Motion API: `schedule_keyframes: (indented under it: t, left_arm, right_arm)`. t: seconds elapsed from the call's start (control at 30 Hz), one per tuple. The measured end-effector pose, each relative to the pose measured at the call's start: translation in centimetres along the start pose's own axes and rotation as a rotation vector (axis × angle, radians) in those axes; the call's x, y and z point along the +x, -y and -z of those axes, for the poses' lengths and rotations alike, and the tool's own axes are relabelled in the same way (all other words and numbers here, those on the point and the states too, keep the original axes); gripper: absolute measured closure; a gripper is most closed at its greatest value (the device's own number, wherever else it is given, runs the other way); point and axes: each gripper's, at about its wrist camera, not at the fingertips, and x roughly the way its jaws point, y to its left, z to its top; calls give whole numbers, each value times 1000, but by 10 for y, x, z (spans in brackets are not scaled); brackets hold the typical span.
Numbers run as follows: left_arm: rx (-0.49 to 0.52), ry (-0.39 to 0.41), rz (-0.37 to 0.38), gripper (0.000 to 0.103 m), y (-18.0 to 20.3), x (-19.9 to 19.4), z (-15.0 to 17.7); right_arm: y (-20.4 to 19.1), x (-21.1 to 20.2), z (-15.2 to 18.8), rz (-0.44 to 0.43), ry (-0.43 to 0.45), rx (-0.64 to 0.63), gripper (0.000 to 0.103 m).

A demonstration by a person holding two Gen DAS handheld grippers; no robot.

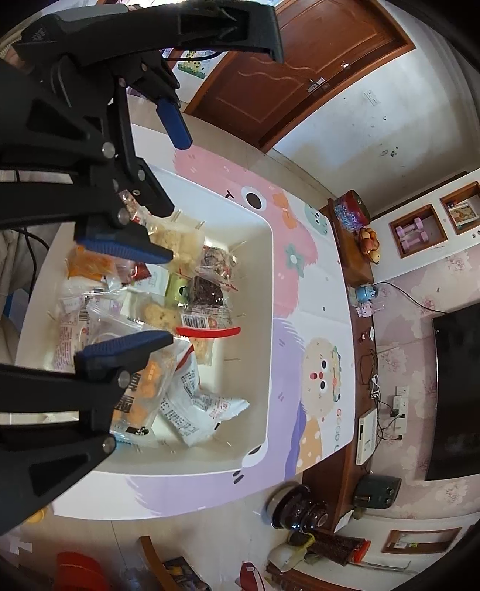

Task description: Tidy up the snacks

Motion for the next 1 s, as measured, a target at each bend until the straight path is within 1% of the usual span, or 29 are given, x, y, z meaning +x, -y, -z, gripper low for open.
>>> schedule_keyframes:
  t: [0.2, 0.27, 0.47, 0.7, 1.0]
  left_arm:
    - [-13, 13, -4, 16, -3, -7, -3]
    - [-10, 23, -11, 13, -4, -10, -4]
    - [8, 53, -9, 10, -3, -25, -8]
    - [10, 100, -11, 9, -2, -44, -10]
    - [1, 106, -12, 9, -3, -47, -11]
  right_arm:
    - [-3, -5, 0, 18, 7, -19, 60]
    - [-2, -6, 0, 24, 9, -18, 60]
    - [-2, -15, -2, 46, 29, -24, 58]
    - [-3, -29, -3, 57, 63, -17, 54]
    - [1, -29, -2, 57, 56, 4, 52]
